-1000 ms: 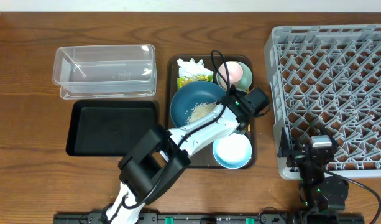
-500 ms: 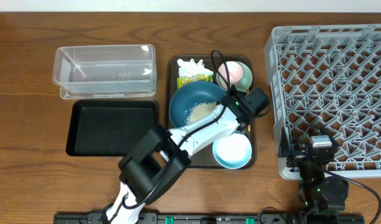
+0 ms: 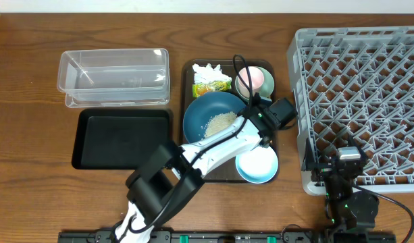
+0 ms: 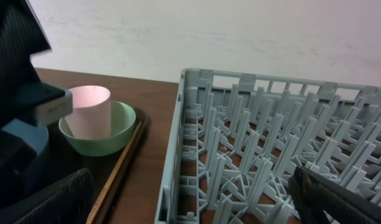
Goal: Sort waste into correct bins and load items into the dishwasher rack
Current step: 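Reach the left gripper to the rim of the blue rice bowl and grasp it, then lift the blue bowl with the left gripper and carry it over the black tray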
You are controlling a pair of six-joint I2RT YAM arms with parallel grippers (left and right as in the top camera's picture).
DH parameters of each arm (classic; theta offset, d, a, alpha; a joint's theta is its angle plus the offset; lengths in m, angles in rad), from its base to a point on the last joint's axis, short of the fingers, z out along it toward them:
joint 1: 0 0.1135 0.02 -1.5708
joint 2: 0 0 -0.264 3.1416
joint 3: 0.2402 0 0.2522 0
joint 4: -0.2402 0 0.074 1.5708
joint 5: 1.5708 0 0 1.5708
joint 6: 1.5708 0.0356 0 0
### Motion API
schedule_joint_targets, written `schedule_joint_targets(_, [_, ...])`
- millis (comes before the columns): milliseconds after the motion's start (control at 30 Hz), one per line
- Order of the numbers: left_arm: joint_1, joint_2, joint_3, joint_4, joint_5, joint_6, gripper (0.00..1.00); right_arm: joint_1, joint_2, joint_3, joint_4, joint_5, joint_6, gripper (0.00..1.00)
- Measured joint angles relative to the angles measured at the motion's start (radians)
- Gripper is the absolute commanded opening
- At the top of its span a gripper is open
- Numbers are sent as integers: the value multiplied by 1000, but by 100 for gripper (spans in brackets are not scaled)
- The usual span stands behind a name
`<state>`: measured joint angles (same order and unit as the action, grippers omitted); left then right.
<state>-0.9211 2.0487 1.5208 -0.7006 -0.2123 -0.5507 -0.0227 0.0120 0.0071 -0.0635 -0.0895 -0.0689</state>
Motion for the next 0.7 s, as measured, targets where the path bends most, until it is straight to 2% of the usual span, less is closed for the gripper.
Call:
schedule_joint_targets(267, [0, -78, 0, -66, 4, -3, 6, 0, 0, 0, 0, 0, 0, 99])
schedule_joint_targets(700, [1, -326, 0, -184, 3, -10, 6, 0, 0, 0, 0, 0, 0, 99])
